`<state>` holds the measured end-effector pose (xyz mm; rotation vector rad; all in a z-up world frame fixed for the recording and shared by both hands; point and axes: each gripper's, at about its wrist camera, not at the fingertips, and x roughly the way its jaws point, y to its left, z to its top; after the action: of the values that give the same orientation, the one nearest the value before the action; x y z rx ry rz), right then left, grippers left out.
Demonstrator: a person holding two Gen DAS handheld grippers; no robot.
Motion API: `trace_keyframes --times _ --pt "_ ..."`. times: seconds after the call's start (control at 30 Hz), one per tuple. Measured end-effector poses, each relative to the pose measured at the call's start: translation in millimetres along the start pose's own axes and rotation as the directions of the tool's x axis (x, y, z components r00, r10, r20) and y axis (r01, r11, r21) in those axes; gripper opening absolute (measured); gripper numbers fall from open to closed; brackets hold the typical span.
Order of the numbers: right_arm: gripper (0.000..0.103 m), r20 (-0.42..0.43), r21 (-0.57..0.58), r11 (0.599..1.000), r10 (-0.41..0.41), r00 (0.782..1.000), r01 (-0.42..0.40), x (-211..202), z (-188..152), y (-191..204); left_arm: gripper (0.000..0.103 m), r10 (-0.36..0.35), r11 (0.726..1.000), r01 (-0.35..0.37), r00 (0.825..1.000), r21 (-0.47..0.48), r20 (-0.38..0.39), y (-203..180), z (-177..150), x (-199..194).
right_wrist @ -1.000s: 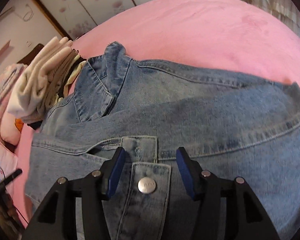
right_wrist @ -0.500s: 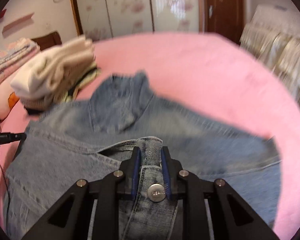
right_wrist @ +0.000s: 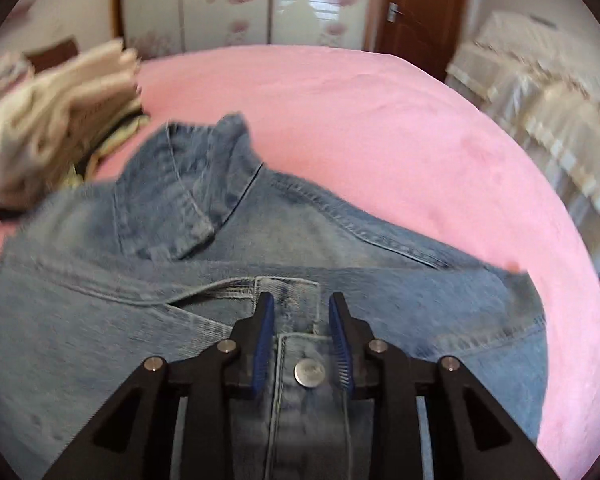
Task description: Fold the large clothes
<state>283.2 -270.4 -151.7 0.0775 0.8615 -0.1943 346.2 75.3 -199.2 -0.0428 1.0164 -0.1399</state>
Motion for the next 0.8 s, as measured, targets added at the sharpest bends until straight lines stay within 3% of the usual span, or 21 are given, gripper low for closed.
trace_keyframes --times 0.1,0.27,0.37,0.5,0.6,0.63,0.7,0.73,0.77,0.8 --pt "0.029 0.05 0.037 0.998 0.049 0.998 -0.051 -39 -10 3 0.023 -0.02 0.998 0.02 1.0 0.057 -0.002 -17 -17 -32" --pt "0.029 0.013 0.03 0.984 0.176 0.984 -0.177 -68 -36 54 0.049 -0.131 0.988 0.132 0.991 0.086 -0.011 -61 -51 -69" --pt "0.029 -0.014 0.018 0.959 0.282 0.959 -0.282 -71 -50 95 0.052 -0.162 0.984 0.159 0.986 0.079 0.032 -89 -68 -72" --pt "0.029 -0.064 0.002 0.951 0.31 0.949 -0.31 -47 -65 135 0.052 -0.106 0.994 0.104 0.993 0.04 0.044 -101 -81 -50" --pt "0.029 -0.113 0.025 0.963 0.27 0.956 -0.269 -26 -73 129 0.052 -0.042 0.999 0.042 0.999 0.024 0.002 -98 -92 -24" --pt "0.025 -0.106 0.046 0.964 0.264 0.959 -0.26 -22 -74 115 0.052 -0.006 0.999 0.006 1.0 0.037 -0.003 -95 -95 -16" --pt "0.022 -0.078 0.078 0.97 0.236 0.969 -0.23 -23 -73 87 0.052 -0.007 0.999 0.006 1.0 0.044 0.01 -89 -97 -14" --pt "0.021 -0.071 0.079 0.98 0.189 0.979 -0.183 -24 -72 79 0.052 -0.013 0.999 0.012 1.0 0.041 0.016 -85 -98 -15" --pt "0.024 -0.059 0.077 0.994 0.076 0.995 -0.072 -25 -73 61 0.052 -0.01 0.999 0.01 1.0 0.038 0.021 -81 -98 -15" --pt "0.024 -0.058 0.088 0.996 0.016 0.998 -0.011 -24 -74 46 0.052 -0.01 0.999 0.01 1.0 0.036 0.023 -77 -98 -14"
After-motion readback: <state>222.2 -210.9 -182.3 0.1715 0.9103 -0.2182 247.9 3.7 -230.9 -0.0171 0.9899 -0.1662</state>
